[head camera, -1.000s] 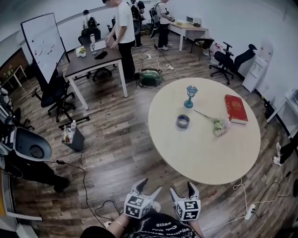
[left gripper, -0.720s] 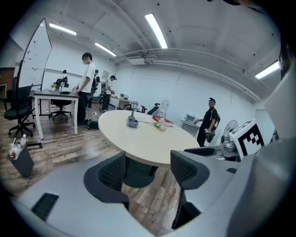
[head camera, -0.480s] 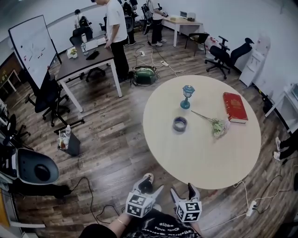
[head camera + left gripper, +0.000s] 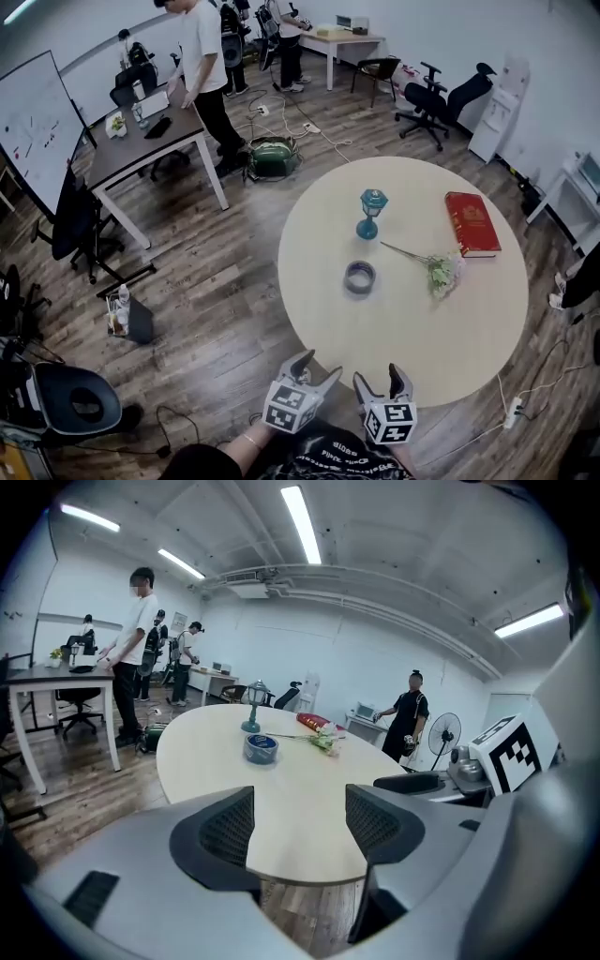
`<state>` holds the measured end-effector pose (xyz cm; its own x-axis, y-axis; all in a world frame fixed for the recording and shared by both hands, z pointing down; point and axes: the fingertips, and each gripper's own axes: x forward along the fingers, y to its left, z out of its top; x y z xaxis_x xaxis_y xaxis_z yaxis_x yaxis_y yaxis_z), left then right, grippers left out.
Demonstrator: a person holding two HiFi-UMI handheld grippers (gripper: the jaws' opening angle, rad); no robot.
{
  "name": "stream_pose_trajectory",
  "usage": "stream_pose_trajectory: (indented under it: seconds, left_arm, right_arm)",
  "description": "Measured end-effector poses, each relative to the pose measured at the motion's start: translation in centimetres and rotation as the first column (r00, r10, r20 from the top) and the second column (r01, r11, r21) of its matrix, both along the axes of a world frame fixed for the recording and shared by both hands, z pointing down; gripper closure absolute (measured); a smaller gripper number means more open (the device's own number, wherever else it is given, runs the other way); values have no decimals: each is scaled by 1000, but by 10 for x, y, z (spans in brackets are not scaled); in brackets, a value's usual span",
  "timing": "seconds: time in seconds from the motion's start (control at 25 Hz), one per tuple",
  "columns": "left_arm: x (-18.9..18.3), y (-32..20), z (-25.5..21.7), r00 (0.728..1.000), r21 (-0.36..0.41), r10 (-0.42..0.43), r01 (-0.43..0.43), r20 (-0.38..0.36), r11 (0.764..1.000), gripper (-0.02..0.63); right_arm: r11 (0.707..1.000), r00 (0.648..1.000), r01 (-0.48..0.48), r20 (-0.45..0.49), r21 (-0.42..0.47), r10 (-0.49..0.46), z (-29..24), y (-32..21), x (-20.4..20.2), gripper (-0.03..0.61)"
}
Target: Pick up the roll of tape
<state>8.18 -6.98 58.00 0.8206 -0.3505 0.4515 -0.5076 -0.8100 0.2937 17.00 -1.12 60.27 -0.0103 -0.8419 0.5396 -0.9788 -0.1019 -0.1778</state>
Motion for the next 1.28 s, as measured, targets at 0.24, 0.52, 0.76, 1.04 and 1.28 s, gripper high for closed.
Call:
stream_pose_trajectory:
  seconds: [0.24,0.52,0.76,1.04,1.28]
  left_arm:
    - [8,-60,-5,999,6,38,-38,-1,999,288]
    - [4,-123,-9,999,34,36,-36,4,999,288]
    - [3,-164,-7,999,32,37,-38,10,999,288]
    - [-3,-180,-1,999,11,17,-18,27,1000,288]
    - [-9,-187,-8,999,15,-27,27,37,1000,288]
  right_arm:
    - [1000,1000,-20,11,-13,20,1,-53,-3,219]
    - [1000,1000,-2,30,-8,2,-3,-114,-8,219]
    - [998,994,-65,84,16,63,-7,-158,12,219]
    - [997,997,-68,47,31,67,-22,-200,50,219]
    - [998,998,-62,-3,-16,62,-25,-240,101,224]
